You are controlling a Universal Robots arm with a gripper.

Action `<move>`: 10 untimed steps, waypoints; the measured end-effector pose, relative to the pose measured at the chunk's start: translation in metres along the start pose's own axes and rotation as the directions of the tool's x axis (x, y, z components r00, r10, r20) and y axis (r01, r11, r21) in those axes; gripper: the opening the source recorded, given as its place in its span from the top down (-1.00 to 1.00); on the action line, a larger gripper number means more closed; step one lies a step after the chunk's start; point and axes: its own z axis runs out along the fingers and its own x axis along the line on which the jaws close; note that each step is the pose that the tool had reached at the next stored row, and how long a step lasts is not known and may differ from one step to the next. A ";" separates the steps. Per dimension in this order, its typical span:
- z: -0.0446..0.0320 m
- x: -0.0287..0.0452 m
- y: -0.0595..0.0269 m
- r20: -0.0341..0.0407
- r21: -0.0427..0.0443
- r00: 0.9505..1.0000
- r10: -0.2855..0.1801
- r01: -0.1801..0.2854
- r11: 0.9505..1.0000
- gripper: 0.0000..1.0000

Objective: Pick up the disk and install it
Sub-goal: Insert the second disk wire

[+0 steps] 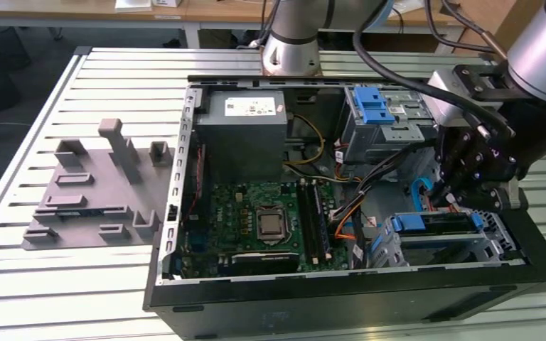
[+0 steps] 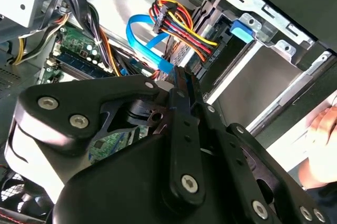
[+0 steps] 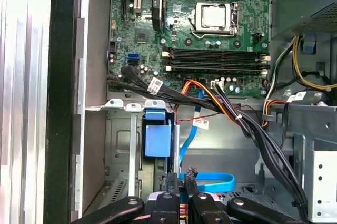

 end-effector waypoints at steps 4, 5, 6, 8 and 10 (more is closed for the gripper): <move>0.0004 0.0003 -0.0001 0.000 0.001 1.000 -0.001 0.001 1.000 0.68; 0.0006 0.0003 -0.0001 0.000 0.002 1.000 -0.001 0.001 1.000 0.68; 0.0010 0.0005 -0.0001 0.000 0.003 1.000 -0.001 0.001 1.000 0.68; 0.0017 0.0016 0.0000 0.000 0.006 1.000 -0.001 0.001 1.000 0.68; 0.0029 0.0027 -0.0001 0.000 0.008 1.000 -0.001 0.001 1.000 0.68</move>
